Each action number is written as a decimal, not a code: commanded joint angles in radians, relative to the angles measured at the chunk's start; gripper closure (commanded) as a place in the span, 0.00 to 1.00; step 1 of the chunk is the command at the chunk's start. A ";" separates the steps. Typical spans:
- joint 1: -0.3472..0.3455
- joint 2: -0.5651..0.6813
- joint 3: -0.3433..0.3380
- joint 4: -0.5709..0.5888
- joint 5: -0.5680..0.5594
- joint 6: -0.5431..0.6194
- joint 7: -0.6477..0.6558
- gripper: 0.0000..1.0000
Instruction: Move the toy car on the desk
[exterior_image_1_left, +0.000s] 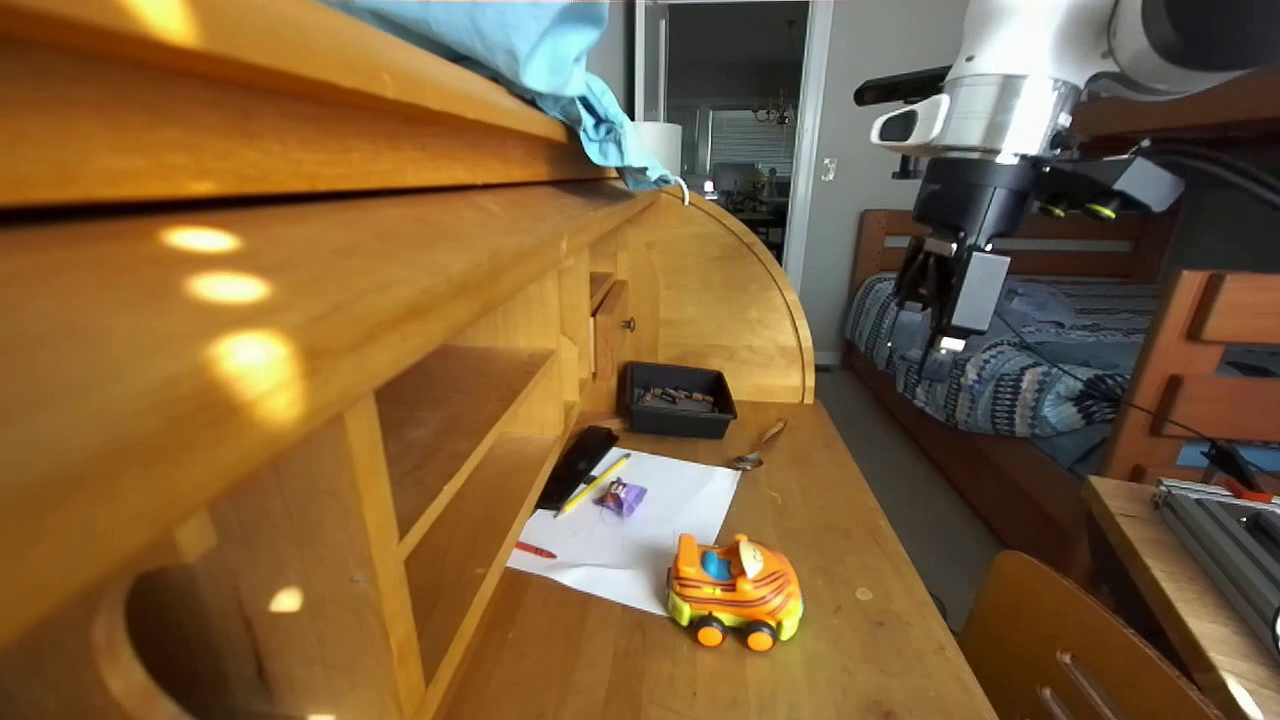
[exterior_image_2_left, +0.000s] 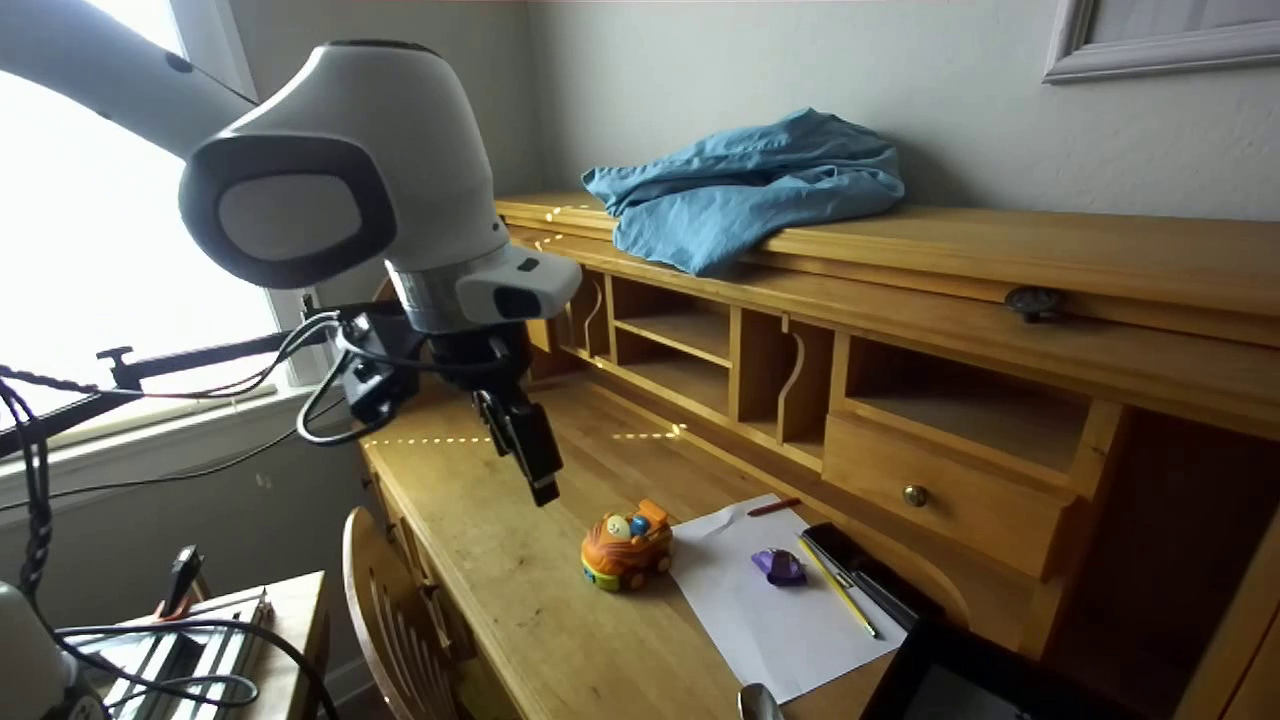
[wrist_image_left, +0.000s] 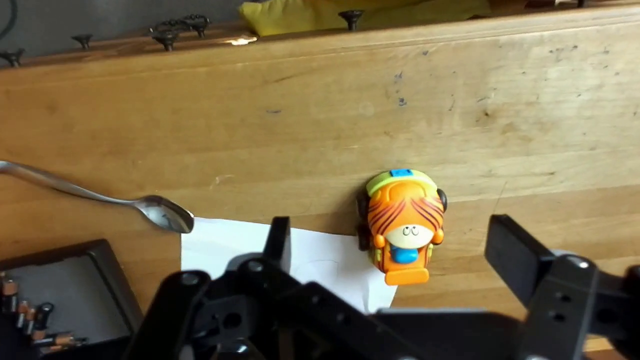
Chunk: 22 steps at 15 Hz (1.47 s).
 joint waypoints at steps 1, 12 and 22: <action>0.058 0.151 -0.037 0.063 0.029 0.061 -0.140 0.00; 0.056 0.282 -0.012 0.121 -0.021 0.107 -0.244 0.00; 0.046 0.562 0.072 0.305 0.294 0.191 -0.247 0.00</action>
